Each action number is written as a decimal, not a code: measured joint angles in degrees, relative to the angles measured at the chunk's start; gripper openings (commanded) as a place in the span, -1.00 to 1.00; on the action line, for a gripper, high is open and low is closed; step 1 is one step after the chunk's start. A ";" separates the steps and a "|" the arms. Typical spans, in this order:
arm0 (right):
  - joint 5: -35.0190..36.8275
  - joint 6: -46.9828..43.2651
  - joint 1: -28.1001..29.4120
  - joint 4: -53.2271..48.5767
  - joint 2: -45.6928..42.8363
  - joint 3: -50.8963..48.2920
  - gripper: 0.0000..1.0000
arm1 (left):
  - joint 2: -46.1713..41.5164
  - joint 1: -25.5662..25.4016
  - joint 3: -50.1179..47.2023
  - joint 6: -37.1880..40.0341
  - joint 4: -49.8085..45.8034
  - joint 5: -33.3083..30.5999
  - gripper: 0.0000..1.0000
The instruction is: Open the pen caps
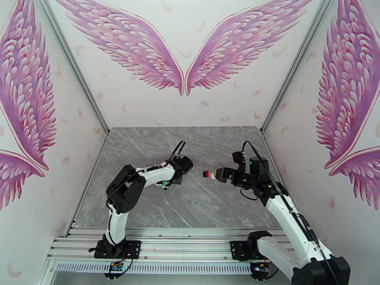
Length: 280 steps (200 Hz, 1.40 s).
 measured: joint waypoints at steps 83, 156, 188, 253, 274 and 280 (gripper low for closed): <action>0.00 0.00 0.00 0.00 0.00 0.00 0.98 | 0.04 0.00 0.00 -0.28 -0.15 -0.20 -0.51; 0.00 0.00 0.00 -0.02 0.00 0.00 0.98 | 0.04 0.00 0.00 -0.35 -0.48 -0.57 -0.43; 0.00 0.00 0.00 -0.17 0.00 0.00 0.98 | 0.04 0.00 0.00 -0.37 -0.87 -0.94 -0.42; -0.07 0.02 0.02 -0.17 -0.31 0.00 0.98 | -2.38 0.00 1.29 -0.37 -3.28 -0.92 -0.29; -0.02 0.02 0.28 -0.17 -0.81 0.04 0.98 | -7.58 0.07 1.29 0.07 -3.34 0.04 -0.20; 0.00 0.02 0.28 -0.22 -0.94 0.17 0.98 | -9.38 0.11 1.27 0.22 -3.32 0.26 -0.14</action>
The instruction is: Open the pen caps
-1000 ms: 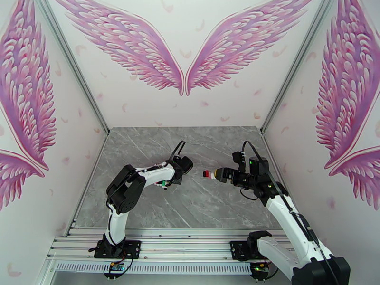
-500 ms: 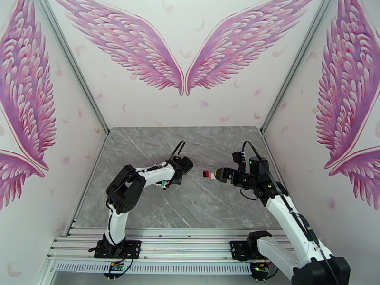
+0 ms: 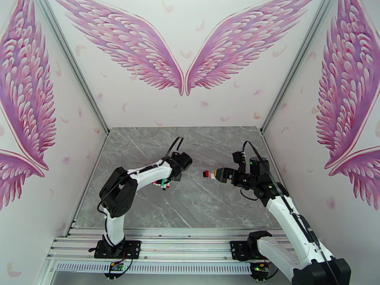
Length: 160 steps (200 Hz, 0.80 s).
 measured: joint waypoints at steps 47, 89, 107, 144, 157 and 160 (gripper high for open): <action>1.33 -0.07 0.11 -0.17 -0.22 3.41 0.98 | -15.50 2.99 -3.41 2.36 5.20 4.68 0.95; 6.88 -0.02 0.11 -0.35 -0.37 6.05 0.98 | -28.41 11.41 -12.74 5.31 12.68 8.94 0.97; 11.15 0.00 0.11 -0.07 -0.57 6.16 0.98 | -32.52 15.93 -16.87 6.88 16.15 9.90 0.98; 22.29 1.18 0.11 6.32 -0.96 2.47 0.98 | -38.47 26.71 -29.42 11.28 26.03 12.17 0.97; 25.99 1.55 0.11 10.25 -1.07 -1.01 0.98 | -39.95 29.09 -34.47 12.57 29.03 11.13 0.97; 26.71 1.57 0.11 11.13 -1.07 -1.86 0.98 | -40.19 29.46 -35.47 12.83 29.59 10.82 0.98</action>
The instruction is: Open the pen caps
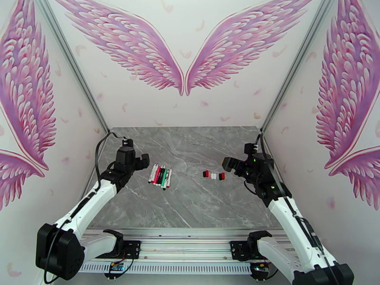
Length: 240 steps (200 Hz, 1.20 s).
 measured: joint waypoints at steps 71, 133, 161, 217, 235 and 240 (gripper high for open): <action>13.49 -5.53 0.00 21.53 5.92 -12.57 0.98 | -1.55 4.04 -18.36 12.02 24.09 -4.39 0.98; 20.50 -16.06 0.00 37.53 15.17 -14.29 0.98 | 11.69 4.79 -23.32 20.59 50.14 -3.17 0.97; 21.40 -19.74 0.00 45.35 20.74 -15.89 0.98 | 14.67 5.90 -23.85 21.51 57.00 -1.75 0.97; 20.85 -22.95 -0.02 57.90 25.62 -19.85 0.98 | 19.74 11.17 -25.51 20.15 65.92 4.46 0.98; 20.04 -23.17 -0.02 61.22 26.97 -21.81 0.98 | 19.76 12.72 -24.41 18.91 64.65 6.91 0.97; 19.80 -23.28 -0.02 61.75 27.47 -21.97 0.98 | 19.76 13.07 -24.20 18.64 64.57 7.26 0.98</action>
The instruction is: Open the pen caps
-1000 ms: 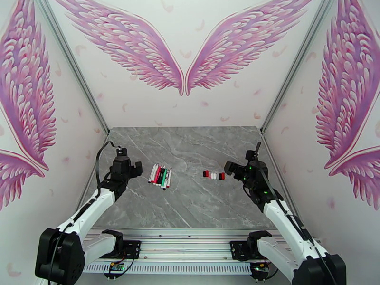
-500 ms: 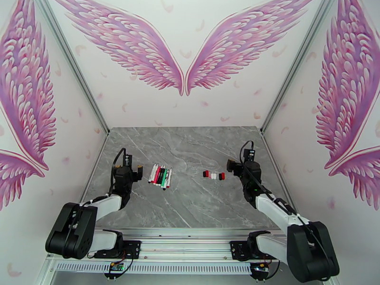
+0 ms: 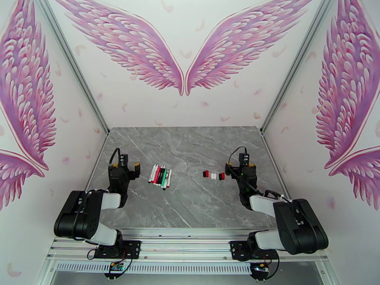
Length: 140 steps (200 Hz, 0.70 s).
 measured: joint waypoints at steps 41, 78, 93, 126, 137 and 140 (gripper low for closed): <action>-5.11 -0.94 -0.98 3.85 6.95 1.11 0.98 | 0.00 0.83 0.39 -1.01 -0.17 1.62 0.98; -7.56 -0.96 -1.77 4.17 7.17 1.51 0.98 | 0.00 0.79 0.39 -1.22 -0.20 1.66 0.97; -8.00 -0.96 -1.79 4.15 7.17 1.53 0.98 | 0.00 0.79 0.39 -1.25 -0.20 1.66 0.98; -14.64 -1.73 -3.28 5.99 7.17 1.25 0.98 | 0.00 0.79 0.39 -1.27 -0.20 1.66 0.97; -16.74 -2.25 -3.72 6.34 7.17 1.27 0.98 | 0.00 0.79 0.39 -1.27 -0.20 1.68 0.98; -16.96 -2.32 -3.74 6.34 7.17 1.29 0.98 | 0.00 0.79 0.39 -1.27 -0.22 1.68 0.98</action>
